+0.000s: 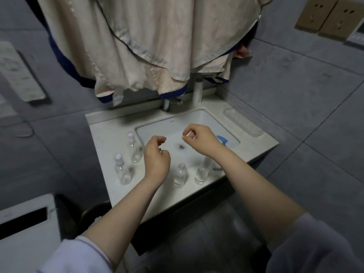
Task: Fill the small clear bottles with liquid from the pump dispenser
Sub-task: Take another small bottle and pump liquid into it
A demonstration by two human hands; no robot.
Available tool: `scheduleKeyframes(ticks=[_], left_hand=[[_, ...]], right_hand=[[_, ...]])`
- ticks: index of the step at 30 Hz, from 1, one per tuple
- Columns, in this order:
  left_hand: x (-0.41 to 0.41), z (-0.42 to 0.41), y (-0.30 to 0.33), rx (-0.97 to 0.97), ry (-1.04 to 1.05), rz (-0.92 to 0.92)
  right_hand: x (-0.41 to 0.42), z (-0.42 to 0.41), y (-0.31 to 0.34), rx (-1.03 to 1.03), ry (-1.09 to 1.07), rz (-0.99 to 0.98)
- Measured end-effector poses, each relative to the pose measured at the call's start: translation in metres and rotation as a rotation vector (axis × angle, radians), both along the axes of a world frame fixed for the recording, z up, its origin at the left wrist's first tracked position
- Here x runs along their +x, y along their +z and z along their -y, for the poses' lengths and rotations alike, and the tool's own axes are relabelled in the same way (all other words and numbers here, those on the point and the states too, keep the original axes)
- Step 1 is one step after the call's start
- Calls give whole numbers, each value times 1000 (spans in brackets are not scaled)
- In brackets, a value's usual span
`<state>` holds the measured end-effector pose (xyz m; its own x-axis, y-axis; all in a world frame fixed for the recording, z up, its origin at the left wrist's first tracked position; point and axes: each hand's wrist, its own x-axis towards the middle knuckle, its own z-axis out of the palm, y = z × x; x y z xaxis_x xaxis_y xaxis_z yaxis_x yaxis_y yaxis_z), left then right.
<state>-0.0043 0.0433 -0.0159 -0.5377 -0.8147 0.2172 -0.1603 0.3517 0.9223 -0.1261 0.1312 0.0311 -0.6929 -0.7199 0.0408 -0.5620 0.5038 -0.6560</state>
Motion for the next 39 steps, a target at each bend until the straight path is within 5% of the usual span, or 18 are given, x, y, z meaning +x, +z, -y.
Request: scheduleKeyframes(ticks=[5, 10, 16, 27, 39], left_hand=[[25, 33, 9, -53, 136, 17], [51, 60, 10, -224, 273, 252], [69, 85, -6, -32, 137, 559], [75, 105, -14, -35, 65, 484], [31, 124, 68, 131, -195, 113]], right_hand=[[25, 32, -3, -3, 66, 30], [57, 64, -18, 48, 155, 89], [90, 92, -49, 178, 231, 163], [110, 115, -92, 266, 232, 223], [70, 89, -33, -221, 83, 221]])
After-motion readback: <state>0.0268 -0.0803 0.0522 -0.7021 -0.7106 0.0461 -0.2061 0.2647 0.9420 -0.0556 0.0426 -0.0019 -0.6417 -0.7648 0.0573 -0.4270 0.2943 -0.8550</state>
